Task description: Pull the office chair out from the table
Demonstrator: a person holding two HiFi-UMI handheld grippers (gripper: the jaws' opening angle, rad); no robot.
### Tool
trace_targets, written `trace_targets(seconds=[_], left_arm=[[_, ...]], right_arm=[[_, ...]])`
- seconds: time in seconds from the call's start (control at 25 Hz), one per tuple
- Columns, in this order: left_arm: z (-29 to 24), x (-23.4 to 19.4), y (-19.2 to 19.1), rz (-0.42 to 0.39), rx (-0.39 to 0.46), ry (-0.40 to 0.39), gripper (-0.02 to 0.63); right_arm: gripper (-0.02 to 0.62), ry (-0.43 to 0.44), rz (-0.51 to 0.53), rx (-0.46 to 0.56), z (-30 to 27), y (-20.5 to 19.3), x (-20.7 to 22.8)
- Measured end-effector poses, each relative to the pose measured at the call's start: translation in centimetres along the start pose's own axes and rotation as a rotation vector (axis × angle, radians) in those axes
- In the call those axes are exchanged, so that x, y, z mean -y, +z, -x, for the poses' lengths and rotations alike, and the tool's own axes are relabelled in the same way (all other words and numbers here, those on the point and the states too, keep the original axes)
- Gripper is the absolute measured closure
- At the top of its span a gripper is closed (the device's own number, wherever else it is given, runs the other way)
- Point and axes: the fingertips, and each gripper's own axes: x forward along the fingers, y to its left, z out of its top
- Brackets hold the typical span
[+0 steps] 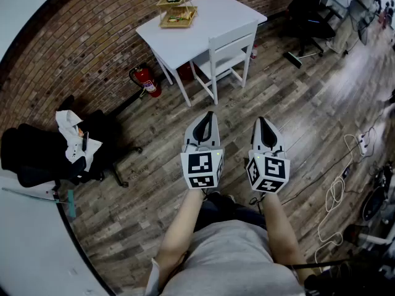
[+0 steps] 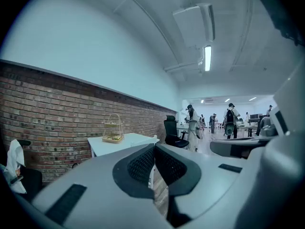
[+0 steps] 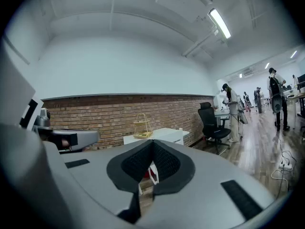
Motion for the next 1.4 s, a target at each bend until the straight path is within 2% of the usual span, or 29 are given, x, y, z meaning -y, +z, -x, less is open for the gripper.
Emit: trace_targets(seconds=[0.68, 1.4], left_arm=[[-0.8, 0.0, -0.1, -0.025, -0.010, -0.002, 0.594], [-3.7, -0.5, -0.8, -0.018, -0.030, 0.029, 0.594]], right_arm=[[0.581, 0.014, -0.004, 0.013, -0.7, 0.3, 0.3], [0.581, 0.013, -0.011, -0.014, -3.2, -0.2, 3.6]])
